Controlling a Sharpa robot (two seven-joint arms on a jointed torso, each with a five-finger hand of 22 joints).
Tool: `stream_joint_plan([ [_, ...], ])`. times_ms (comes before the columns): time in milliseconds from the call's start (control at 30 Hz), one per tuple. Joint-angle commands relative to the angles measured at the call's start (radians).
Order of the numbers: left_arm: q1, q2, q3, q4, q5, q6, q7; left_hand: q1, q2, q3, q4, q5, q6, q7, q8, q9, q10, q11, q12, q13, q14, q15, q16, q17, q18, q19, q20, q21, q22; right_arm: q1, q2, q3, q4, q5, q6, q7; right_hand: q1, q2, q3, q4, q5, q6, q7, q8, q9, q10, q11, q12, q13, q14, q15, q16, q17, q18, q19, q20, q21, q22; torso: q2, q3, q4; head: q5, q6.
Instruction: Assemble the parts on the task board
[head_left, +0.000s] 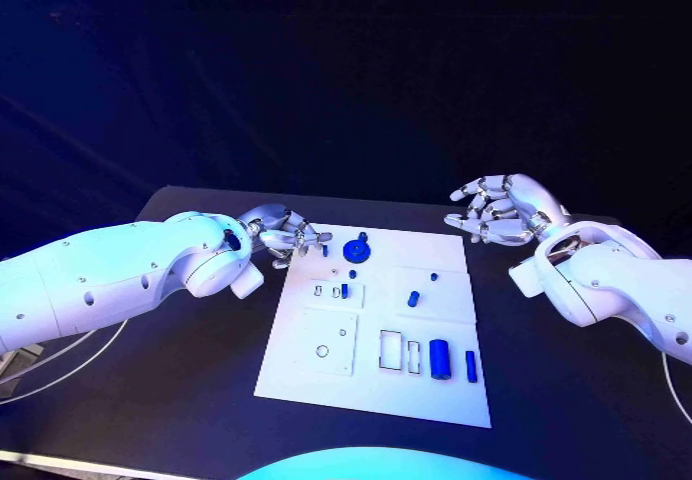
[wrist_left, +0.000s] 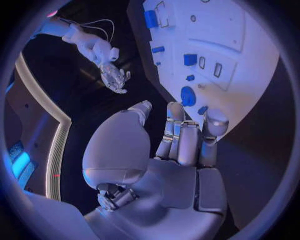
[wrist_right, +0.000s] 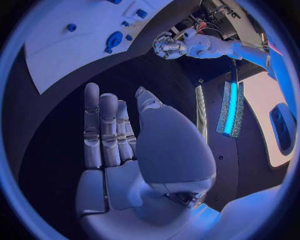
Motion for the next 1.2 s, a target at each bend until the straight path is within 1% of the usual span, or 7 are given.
stream_joint_plan([
  [33,0.001,0.013,-0.001,-0.001,-0.144,0.079,-0.147,-0.016,0.0,-0.007,0.002,-0.002,-0.002,-0.009,0.008,0.004,0.008,-0.002,0.006,0.001,0.007,-0.003,0.005,0.003,-0.018,0.009,-0.003,0.005,0.003,-0.005,0.0,0.0,-0.029,0.094,-0.053,0.068,-0.007,0.007,-0.001,0.0,0.003,-0.005,-0.001,0.01,-0.005,-0.002,-0.009,-0.022,-0.034,-0.014,0.002,-0.047,-0.019,0.012,-0.007,0.003,-0.032,-0.023,-0.014,-0.0084,0.001,0.008,-0.006],
  [167,0.001,0.029,-0.002,-0.01,-0.172,0.087,-0.181,-0.019,-0.001,-0.01,0.002,-0.002,-0.002,-0.01,0.011,0.006,0.01,-0.003,0.008,0.004,0.01,-0.004,0.007,0.008,-0.019,0.013,-0.004,0.007,0.008,-0.011,0.001,0.0,-0.055,0.121,-0.06,0.079,-0.008,0.004,0.004,0.0,0.003,-0.008,0.003,0.016,-0.015,-0.007,-0.004,-0.065,-0.091,-0.027,0.008,-0.127,-0.041,0.012,-0.014,0.009,-0.085,-0.064,-0.014,-0.0176,0.0011,0.013,-0.007],
  [300,0.001,0.052,-0.003,-0.02,-0.196,0.106,-0.204,-0.024,-0.001,-0.013,0.001,-0.002,-0.002,-0.012,0.017,0.012,0.027,-0.006,0.022,0.024,0.02,-0.007,0.013,0.026,-0.023,0.03,-0.006,0.016,0.028,-0.019,0.001,0.0,-0.077,0.136,-0.062,0.088,-0.007,0.002,0.007,0.0,0.003,-0.01,0.006,0.019,-0.021,-0.008,-0.001,-0.09,-0.125,-0.027,0.011,-0.176,-0.051,0.012,-0.014,0.013,-0.116,-0.091,-0.013,-0.0268,0.0027,0.015,0.0],
  [533,0.003,0.09,-0.003,-0.034,-0.209,0.13,-0.233,-0.029,-0.002,-0.017,0.001,-0.002,-0.002,-0.014,0.023,0.017,0.037,-0.008,0.031,0.034,0.028,-0.009,0.018,0.041,-0.024,0.037,-0.008,0.02,0.036,-0.029,0.004,0.0,-0.099,0.148,-0.063,0.094,-0.008,0.001,0.008,0.0,0.003,-0.014,0.008,0.022,-0.025,-0.011,0.002,-0.101,-0.145,-0.027,0.014,-0.208,-0.054,0.011,-0.014,0.016,-0.137,-0.108,-0.006,-0.0362,0.0021,0.004,0.006],
  [767,0.004,0.112,-0.003,-0.042,-0.213,0.152,-0.252,-0.031,-0.003,-0.02,0.001,-0.003,-0.003,-0.015,0.025,0.019,0.039,-0.008,0.033,0.036,0.032,-0.009,0.021,0.049,-0.026,0.043,-0.009,0.023,0.042,-0.033,0.008,0.0,-0.106,0.15,-0.062,0.092,-0.008,-0.001,0.008,0.0,0.003,-0.016,0.01,0.024,-0.028,-0.014,0.004,-0.107,-0.156,-0.028,0.016,-0.225,-0.055,0.011,-0.016,0.018,-0.149,-0.118,-0.005,-0.0356,0.0,0.002,0.003],
  [1067,0.005,0.132,-0.003,-0.048,-0.26,0.207,-0.298,-0.04,-0.006,-0.028,0.002,-0.004,-0.004,-0.016,0.031,0.025,0.043,-0.01,0.037,0.039,0.037,-0.011,0.025,0.058,-0.027,0.049,-0.011,0.027,0.05,-0.034,0.008,0.0,-0.108,0.153,-0.059,0.088,-0.013,-0.002,0.013,0.0,0.003,-0.022,0.017,0.037,-0.038,-0.015,0.012,-0.158,-0.233,-0.038,0.027,-0.35,-0.071,0.011,-0.029,0.03,-0.214,-0.177,-0.003,-0.031,0.0019,0.003,-0.011],
  [1200,0.005,0.136,-0.003,-0.047,-0.301,0.223,-0.312,-0.044,-0.006,-0.032,0.002,-0.004,-0.003,-0.017,0.034,0.027,0.043,-0.01,0.037,0.039,0.038,-0.011,0.025,0.059,-0.028,0.051,-0.012,0.028,0.052,-0.034,0.007,0.0,-0.106,0.155,-0.059,0.086,-0.014,-0.002,0.013,0.0,0.003,-0.023,0.017,0.037,-0.039,-0.015,0.013,-0.16,-0.238,-0.037,0.027,-0.358,-0.071,0.011,-0.028,0.031,-0.218,-0.181,0.0,-0.0303,0.0026,0.003,-0.014],
])
